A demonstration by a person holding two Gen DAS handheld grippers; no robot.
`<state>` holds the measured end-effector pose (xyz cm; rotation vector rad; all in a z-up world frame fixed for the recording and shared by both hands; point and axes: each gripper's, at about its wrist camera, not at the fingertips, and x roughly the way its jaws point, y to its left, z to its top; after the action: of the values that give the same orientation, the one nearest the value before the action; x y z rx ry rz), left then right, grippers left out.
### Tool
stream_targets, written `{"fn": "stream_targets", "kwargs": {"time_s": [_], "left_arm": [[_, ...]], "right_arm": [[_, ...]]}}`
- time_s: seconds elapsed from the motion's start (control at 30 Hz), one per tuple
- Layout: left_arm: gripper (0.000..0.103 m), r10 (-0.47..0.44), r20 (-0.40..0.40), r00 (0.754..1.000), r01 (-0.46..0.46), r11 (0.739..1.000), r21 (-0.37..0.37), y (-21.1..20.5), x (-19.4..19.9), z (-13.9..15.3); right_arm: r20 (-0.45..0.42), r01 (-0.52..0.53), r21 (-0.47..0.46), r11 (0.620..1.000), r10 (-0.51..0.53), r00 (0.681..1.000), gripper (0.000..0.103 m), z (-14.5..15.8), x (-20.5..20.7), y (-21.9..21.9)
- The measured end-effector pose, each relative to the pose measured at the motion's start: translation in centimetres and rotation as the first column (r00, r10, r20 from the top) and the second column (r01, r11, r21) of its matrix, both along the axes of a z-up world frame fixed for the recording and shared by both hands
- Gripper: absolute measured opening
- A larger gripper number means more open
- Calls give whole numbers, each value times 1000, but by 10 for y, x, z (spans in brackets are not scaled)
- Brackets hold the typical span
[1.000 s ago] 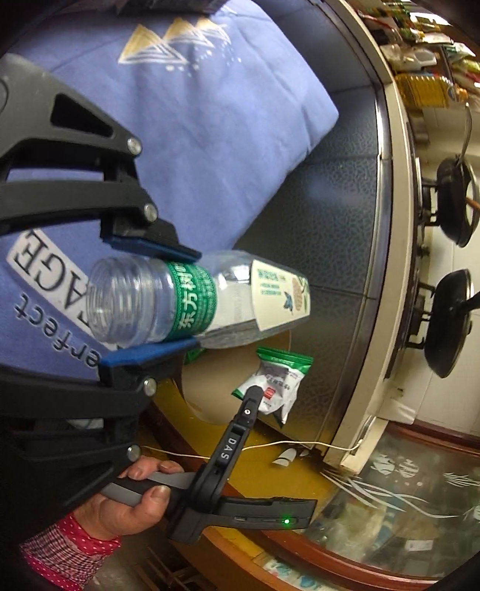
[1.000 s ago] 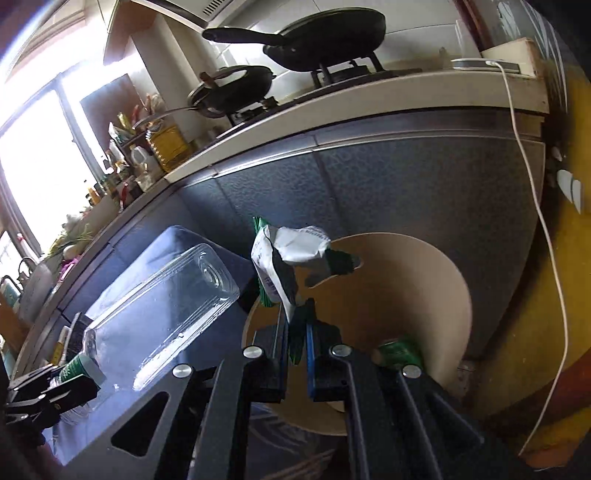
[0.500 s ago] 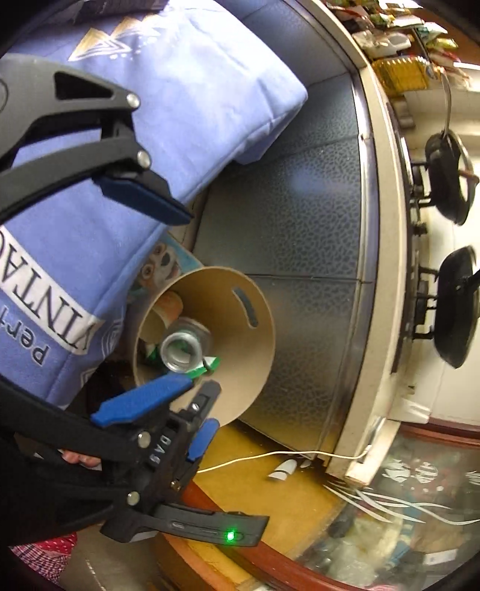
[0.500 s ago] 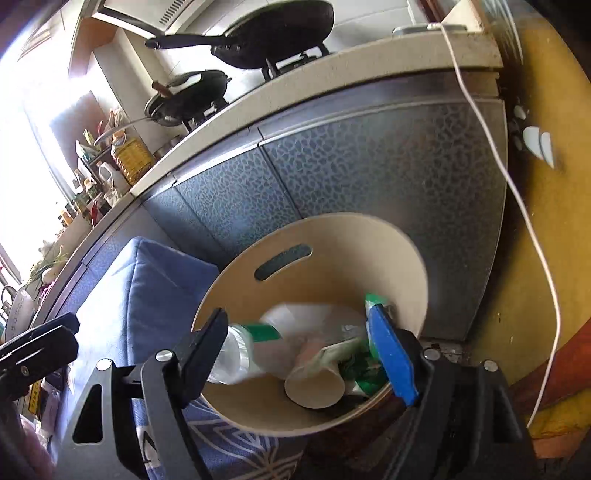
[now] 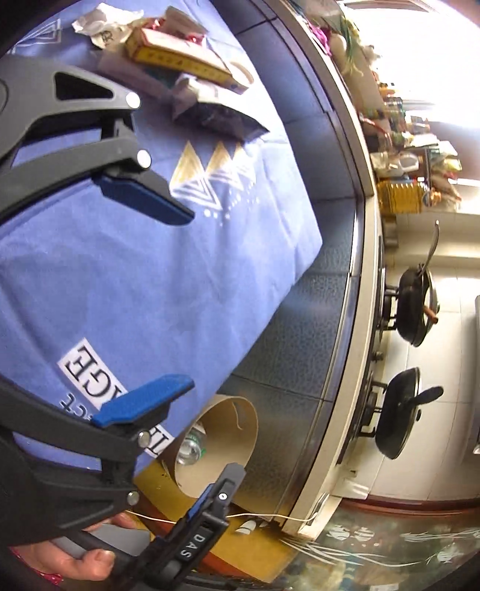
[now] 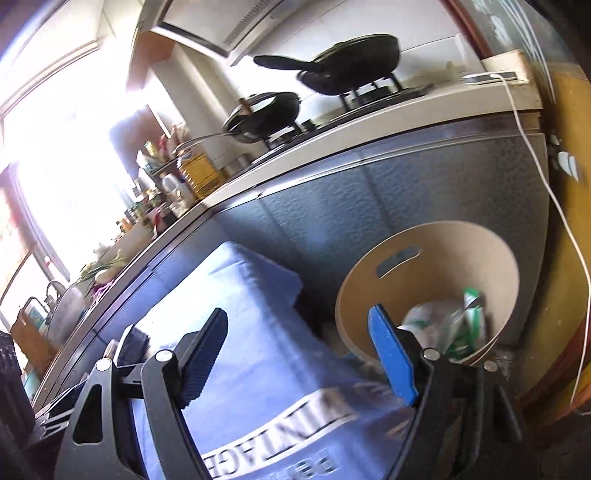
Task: Collect trash
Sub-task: 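Withdraw both open tools from the bin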
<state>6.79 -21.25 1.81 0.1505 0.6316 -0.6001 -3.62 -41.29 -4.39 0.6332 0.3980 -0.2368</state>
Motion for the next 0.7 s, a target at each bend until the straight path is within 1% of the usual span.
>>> {"fn": "stream_targets", "kwargs": {"time_s": [0.13,0.17,0.33,0.4,0.53,0.7], "left_arm": [[79,56,20,998,-56,998,-9,35,0,4],[79,67,23,997,-67,998,-13,42,0,4],[79,111,23,994,-110,993,-30,66,-2,5],[79,122,20,992,-121,992,-40,72,-2,6],[79,125,19,992,-124,991,-56,76,-4,9],[79,90,27,996,-89,995,-41,59,-14,11]], "right_arm": [[-26,-77,-40,996,76,997,77,11,6,37],[-30,-87,-47,995,85,996,77,15,15,46],[-33,-119,-61,991,117,993,77,25,20,68],[-23,-110,-69,992,108,994,77,31,17,71],[-9,-68,-70,995,67,998,77,37,8,60],[-12,-25,-51,998,24,1000,77,35,-10,46]]}}
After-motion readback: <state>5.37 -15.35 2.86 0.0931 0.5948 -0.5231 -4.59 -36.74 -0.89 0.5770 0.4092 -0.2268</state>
